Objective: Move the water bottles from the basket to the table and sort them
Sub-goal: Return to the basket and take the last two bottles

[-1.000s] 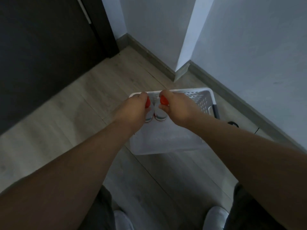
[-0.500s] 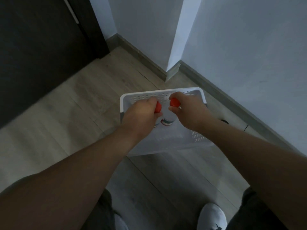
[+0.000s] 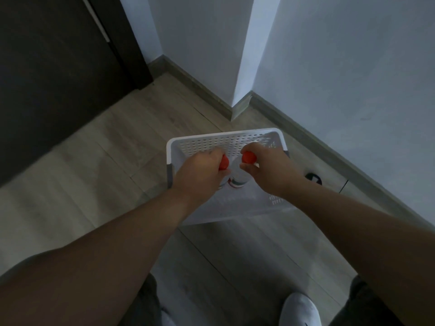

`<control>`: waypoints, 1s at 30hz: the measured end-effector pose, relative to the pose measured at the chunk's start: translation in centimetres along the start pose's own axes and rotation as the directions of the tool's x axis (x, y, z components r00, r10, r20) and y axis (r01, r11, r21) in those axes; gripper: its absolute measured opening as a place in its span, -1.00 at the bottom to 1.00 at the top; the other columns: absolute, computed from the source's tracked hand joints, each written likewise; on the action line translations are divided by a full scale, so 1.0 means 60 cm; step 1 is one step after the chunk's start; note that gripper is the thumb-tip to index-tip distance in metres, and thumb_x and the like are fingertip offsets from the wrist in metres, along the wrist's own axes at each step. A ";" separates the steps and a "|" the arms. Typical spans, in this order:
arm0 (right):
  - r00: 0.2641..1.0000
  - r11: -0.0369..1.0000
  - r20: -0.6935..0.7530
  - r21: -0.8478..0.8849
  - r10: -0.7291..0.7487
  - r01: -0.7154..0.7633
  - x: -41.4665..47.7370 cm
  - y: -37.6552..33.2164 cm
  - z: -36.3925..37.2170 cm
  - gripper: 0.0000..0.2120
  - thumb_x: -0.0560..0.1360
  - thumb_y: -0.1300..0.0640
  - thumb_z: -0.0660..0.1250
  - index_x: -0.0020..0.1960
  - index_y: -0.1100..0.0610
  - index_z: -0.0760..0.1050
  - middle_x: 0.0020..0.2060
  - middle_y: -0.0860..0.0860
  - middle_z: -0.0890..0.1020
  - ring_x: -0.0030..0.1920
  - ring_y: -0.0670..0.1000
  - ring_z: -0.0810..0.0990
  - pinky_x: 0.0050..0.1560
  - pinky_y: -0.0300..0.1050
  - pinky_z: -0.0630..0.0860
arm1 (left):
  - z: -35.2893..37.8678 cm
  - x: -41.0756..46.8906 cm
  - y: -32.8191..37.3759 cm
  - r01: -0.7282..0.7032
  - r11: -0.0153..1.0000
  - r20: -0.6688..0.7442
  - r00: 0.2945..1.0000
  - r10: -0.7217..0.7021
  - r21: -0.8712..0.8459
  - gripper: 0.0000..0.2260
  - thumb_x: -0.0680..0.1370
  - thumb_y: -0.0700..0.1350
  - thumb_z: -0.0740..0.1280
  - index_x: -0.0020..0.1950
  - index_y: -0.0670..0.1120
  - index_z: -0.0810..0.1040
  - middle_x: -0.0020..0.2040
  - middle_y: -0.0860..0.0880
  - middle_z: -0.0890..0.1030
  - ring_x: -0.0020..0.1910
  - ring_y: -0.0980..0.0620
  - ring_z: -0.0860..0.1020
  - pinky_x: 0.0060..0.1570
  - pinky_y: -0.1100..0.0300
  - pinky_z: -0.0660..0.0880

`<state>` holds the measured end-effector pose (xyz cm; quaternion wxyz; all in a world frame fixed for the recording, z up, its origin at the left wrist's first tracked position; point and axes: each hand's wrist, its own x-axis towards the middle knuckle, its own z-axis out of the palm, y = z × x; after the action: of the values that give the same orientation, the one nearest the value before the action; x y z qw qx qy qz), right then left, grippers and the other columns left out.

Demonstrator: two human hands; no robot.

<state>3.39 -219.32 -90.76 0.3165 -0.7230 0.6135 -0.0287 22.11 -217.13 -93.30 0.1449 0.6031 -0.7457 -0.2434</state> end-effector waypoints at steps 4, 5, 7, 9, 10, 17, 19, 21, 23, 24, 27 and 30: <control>1.000 0.999 0.030 0.038 -0.009 0.008 0.002 0.009 -0.005 -0.67 0.60 0.02 0.43 0.33 -0.01 0.51 0.34 0.01 0.59 0.34 0.04 0.55 0.22 -0.19 0.37 | -0.005 0.002 0.000 0.017 1.000 0.017 1.000 -0.017 -0.005 -0.82 0.60 -0.03 0.42 0.17 -0.02 0.53 0.11 -0.02 0.64 0.13 0.01 0.58 0.17 0.15 0.46; 0.999 0.998 0.043 0.066 -0.011 0.008 0.003 0.012 -0.006 -0.64 0.57 0.04 0.47 0.33 -0.02 0.51 0.34 -0.01 0.58 0.33 0.01 0.53 0.23 -0.19 0.36 | -0.005 0.003 -0.002 0.020 1.000 0.029 0.999 -0.019 -0.012 -0.82 0.59 -0.03 0.43 0.14 0.00 0.50 0.10 0.00 0.62 0.12 0.02 0.56 0.17 0.14 0.47; 0.998 0.991 0.067 0.136 -0.016 0.007 0.005 0.017 -0.006 -0.50 0.48 0.12 0.56 0.37 0.00 0.49 0.34 -0.03 0.56 0.30 -0.06 0.49 0.28 -0.18 0.38 | -0.003 0.006 -0.008 0.061 0.997 0.079 0.995 -0.057 -0.041 -0.74 0.54 -0.03 0.48 0.12 0.04 0.45 0.12 0.05 0.56 0.11 0.07 0.51 0.20 0.15 0.48; 0.996 0.975 0.091 0.219 0.014 -0.034 0.011 0.024 -0.001 -0.33 0.39 0.19 0.62 0.44 0.04 0.44 0.36 -0.01 0.53 0.28 -0.08 0.45 0.32 -0.14 0.41 | 0.000 0.006 -0.017 0.149 0.982 0.123 0.983 -0.134 -0.120 -0.58 0.44 -0.01 0.58 0.17 0.05 0.43 0.16 0.08 0.53 0.15 0.08 0.50 0.21 0.14 0.47; 0.992 0.962 0.113 0.262 0.048 -0.076 0.016 0.031 0.004 -0.25 0.36 0.21 0.65 0.47 0.05 0.41 0.38 0.00 0.52 0.30 -0.06 0.45 0.33 -0.10 0.43 | 0.002 0.005 -0.023 0.198 0.965 0.126 0.976 -0.178 -0.171 -0.50 0.39 -0.01 0.62 0.20 0.04 0.42 0.18 0.08 0.53 0.16 0.08 0.50 0.20 0.13 0.48; 0.956 0.905 0.225 0.338 0.191 -0.260 0.044 0.072 0.067 -0.02 0.25 0.28 0.67 0.55 -0.02 0.29 0.46 0.02 0.46 0.49 0.14 0.39 0.46 0.19 0.40 | 0.048 -0.004 -0.063 0.401 0.895 0.273 0.899 -0.342 -0.198 -0.22 0.27 -0.07 0.69 0.40 -0.02 0.41 0.34 -0.01 0.54 0.33 -0.07 0.50 0.32 -0.05 0.46; 0.954 0.910 0.237 0.327 0.181 -0.254 0.043 0.076 0.080 -0.04 0.29 0.30 0.65 0.56 -0.01 0.27 0.48 0.05 0.43 0.49 0.16 0.37 0.49 0.24 0.36 | 0.069 0.000 -0.070 0.417 0.890 0.298 0.887 -0.353 -0.185 -0.16 0.25 0.01 0.70 0.45 0.03 0.38 0.38 -0.02 0.53 0.36 -0.10 0.50 0.37 -0.11 0.44; 0.961 0.913 0.218 0.332 0.170 -0.237 0.046 0.081 0.090 -0.06 0.31 0.25 0.65 0.55 -0.03 0.28 0.48 0.04 0.43 0.49 0.15 0.38 0.48 0.25 0.37 | 0.093 0.010 -0.081 0.415 0.885 0.292 0.891 -0.348 -0.210 -0.15 0.21 0.19 0.64 0.44 0.12 0.38 0.36 0.04 0.55 0.34 -0.08 0.52 0.36 -0.13 0.45; 0.971 0.911 0.167 0.348 0.170 -0.220 0.053 0.085 0.099 -0.14 0.32 0.16 0.66 0.51 -0.05 0.33 0.42 0.01 0.49 0.45 0.12 0.44 0.45 0.21 0.42 | 0.112 0.020 -0.090 0.417 0.870 0.246 0.901 -0.357 -0.264 -0.18 0.20 0.35 0.53 0.41 0.20 0.39 0.32 0.10 0.58 0.31 -0.04 0.54 0.34 -0.11 0.48; 0.977 0.908 0.139 0.365 0.163 -0.204 0.056 0.086 0.104 -0.18 0.32 0.11 0.67 0.48 -0.07 0.36 0.38 -0.02 0.52 0.41 0.09 0.48 0.42 0.20 0.45 | 0.117 0.024 -0.094 0.420 0.858 0.229 0.903 -0.364 -0.294 -0.19 0.20 0.39 0.50 0.40 0.21 0.41 0.31 0.11 0.59 0.31 -0.03 0.55 0.34 -0.10 0.47; 0.988 0.911 0.086 0.383 0.128 -0.152 0.062 0.091 0.115 -0.24 0.32 -0.01 0.67 0.44 -0.10 0.41 0.33 -0.07 0.56 0.36 0.05 0.52 0.37 0.18 0.49 | 0.118 0.020 -0.091 0.428 0.825 0.210 0.903 -0.375 -0.370 -0.17 0.18 0.41 0.49 0.40 0.18 0.44 0.31 0.10 0.60 0.31 -0.03 0.54 0.35 -0.12 0.46; 0.991 0.900 0.069 0.415 0.111 -0.130 0.059 0.087 0.105 -0.30 0.34 0.04 0.66 0.40 -0.08 0.45 0.30 -0.06 0.58 0.32 0.03 0.53 0.32 0.11 0.54 | 0.101 0.013 -0.084 0.405 0.822 0.202 0.914 -0.351 -0.401 -0.28 0.25 0.28 0.58 0.37 0.14 0.49 0.27 0.09 0.62 0.28 -0.01 0.56 0.31 -0.16 0.50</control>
<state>2.42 -220.10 -99.62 0.4787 -0.5993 0.6295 -0.1241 23.04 -217.54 -101.17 0.1798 0.6756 -0.5450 -0.4629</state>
